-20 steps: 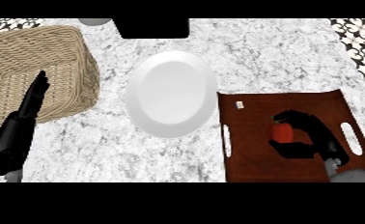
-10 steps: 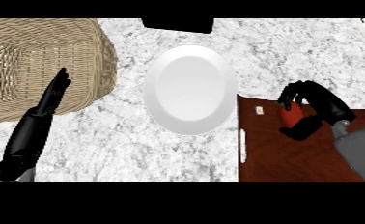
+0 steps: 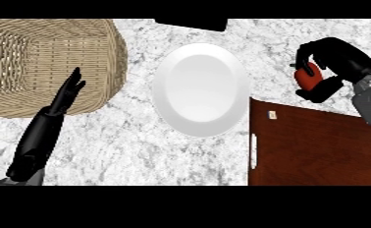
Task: Pick the bell pepper from the tray and place it in the plate
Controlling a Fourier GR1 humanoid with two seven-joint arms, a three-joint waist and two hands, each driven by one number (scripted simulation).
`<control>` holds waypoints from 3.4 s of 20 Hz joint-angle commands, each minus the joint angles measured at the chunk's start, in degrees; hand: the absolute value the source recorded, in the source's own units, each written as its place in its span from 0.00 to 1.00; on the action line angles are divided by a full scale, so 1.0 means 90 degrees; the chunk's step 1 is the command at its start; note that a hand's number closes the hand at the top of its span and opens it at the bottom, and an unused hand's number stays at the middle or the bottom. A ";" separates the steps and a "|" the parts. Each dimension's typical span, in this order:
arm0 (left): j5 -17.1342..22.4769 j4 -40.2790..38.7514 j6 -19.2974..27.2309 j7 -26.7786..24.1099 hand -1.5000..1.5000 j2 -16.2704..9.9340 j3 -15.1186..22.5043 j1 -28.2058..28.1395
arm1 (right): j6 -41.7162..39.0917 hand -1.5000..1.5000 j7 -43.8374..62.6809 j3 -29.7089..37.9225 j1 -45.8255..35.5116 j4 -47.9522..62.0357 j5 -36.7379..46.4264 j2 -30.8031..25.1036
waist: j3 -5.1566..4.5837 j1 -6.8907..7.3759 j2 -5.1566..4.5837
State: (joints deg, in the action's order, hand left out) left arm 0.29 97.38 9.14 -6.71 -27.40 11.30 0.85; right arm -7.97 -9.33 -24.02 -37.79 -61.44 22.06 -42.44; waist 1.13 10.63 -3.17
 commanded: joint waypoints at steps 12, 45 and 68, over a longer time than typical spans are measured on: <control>-0.0124 -0.0799 0.0204 0.0236 0.50 0.0078 -0.0227 -0.0388 | 0.0366 1.00 -0.3894 0.1011 -0.1816 0.1890 -0.0678 0.0867 | -0.0107 -0.0503 0.0078; -0.0290 -0.0946 0.0074 0.0094 0.50 0.0163 -0.0707 -0.0684 | -0.0689 1.00 -0.2291 -0.0519 -0.3045 0.3391 0.0016 0.4698 | -0.0133 -0.0900 0.0264; -0.0312 -0.0658 -0.0113 0.0125 0.50 0.0270 -0.0800 -0.0887 | -0.0331 0.00 -0.1675 0.1794 -0.3043 0.4395 -0.2666 0.4220 | -0.0119 -0.0843 0.0192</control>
State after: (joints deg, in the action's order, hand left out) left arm -2.57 95.88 9.07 -8.47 -25.85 2.74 -3.71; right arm -8.30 -24.48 -13.20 -63.73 -24.74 2.50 -2.22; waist 1.38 2.36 -0.50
